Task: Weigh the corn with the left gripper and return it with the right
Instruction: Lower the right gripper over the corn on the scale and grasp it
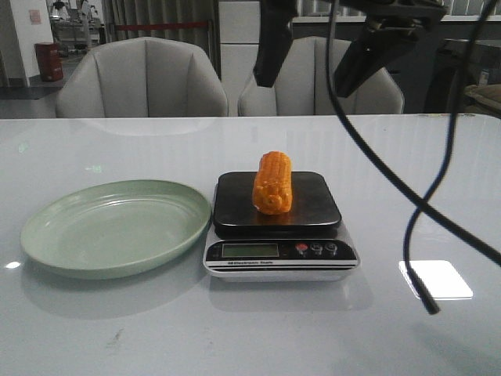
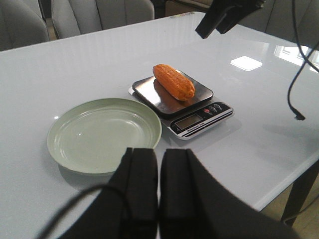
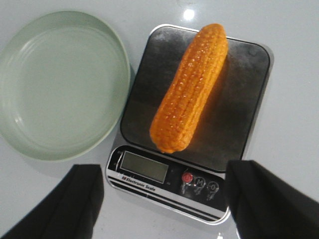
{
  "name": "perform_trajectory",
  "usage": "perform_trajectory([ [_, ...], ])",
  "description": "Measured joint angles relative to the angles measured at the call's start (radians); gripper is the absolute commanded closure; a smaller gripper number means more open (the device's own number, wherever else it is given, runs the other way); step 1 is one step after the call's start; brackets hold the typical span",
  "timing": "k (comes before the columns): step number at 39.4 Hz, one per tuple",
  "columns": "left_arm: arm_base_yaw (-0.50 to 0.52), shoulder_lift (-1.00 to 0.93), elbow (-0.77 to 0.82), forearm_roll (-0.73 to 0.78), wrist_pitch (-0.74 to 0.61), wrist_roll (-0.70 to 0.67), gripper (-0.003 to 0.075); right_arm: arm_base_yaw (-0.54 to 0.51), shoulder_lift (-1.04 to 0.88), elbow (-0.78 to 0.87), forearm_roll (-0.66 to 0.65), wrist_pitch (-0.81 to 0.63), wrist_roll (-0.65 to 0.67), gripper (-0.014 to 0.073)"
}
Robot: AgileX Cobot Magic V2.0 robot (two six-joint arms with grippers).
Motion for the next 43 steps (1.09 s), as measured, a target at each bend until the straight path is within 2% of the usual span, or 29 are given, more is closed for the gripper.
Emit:
perform_trajectory([
  [8,0.000,0.000,0.000,0.000,0.000,0.000,0.0596,0.052,0.147,-0.161,-0.149,0.115,0.187,-0.0003],
  [19,0.000,0.000,0.000,0.000,0.000,0.000,0.0596,0.069,0.306,-0.297,-0.165,0.217,0.377,-0.0003],
  [30,0.000,0.000,0.000,0.000,0.000,0.000,0.0596,0.069,0.432,-0.337,-0.167,0.254,0.473,-0.0001],
  [33,0.000,0.000,0.000,0.000,0.000,0.000,0.0596,0.069,0.456,-0.337,-0.167,0.250,0.477,0.0055],
  [39,0.000,0.000,0.000,0.000,0.000,0.000,0.0596,0.069,0.484,-0.345,-0.167,0.243,0.479,0.0305],
  [43,0.000,0.000,0.000,0.000,0.000,0.000,0.0596,0.069,0.485,-0.375,-0.165,0.254,0.481,0.0393],
])
